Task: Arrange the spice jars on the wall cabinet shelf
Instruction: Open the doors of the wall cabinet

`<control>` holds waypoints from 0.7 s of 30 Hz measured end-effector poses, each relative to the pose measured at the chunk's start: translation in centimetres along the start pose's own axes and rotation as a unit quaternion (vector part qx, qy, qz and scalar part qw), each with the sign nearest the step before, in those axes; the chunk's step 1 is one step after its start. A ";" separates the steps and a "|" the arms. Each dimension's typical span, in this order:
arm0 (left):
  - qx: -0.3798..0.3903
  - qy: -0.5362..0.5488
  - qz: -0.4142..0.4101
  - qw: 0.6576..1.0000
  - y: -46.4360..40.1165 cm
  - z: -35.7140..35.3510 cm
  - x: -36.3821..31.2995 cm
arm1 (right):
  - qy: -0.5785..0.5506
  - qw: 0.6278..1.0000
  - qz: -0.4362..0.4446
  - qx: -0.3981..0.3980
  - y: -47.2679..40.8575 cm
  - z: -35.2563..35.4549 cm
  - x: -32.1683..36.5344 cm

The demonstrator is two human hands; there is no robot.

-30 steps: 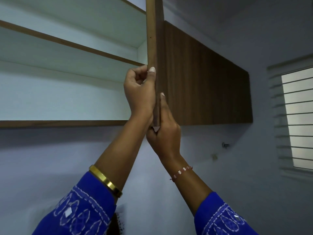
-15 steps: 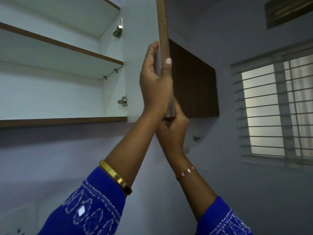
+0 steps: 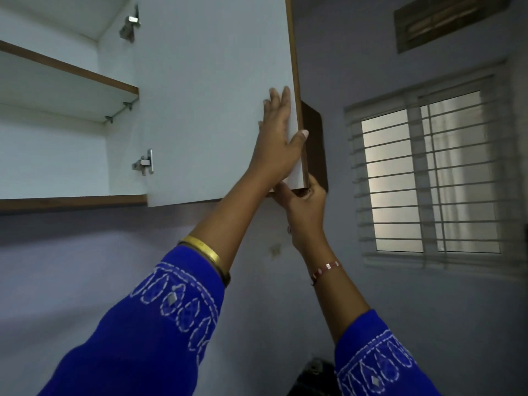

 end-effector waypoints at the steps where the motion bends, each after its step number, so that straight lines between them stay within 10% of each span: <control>1: 0.014 -0.015 0.000 1.000 -0.4 -1.2 0.1 | -0.013 1.000 -0.019 -0.006 -0.6 0.8 -0.6; 21: 0.035 -0.115 -0.015 0.993 -1.0 -3.7 1.1 | -0.085 0.990 -0.108 -0.022 -1.6 3.0 -3.5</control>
Point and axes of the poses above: each hand's wrist, its own y-axis away from the middle knuckle, its own z-axis out of the back of the hand, x = y × z, the point moved 10 cm from there along -y, towards the middle knuckle, and after that the axes turned 11 degrees about -y, right-handed, at the moved point
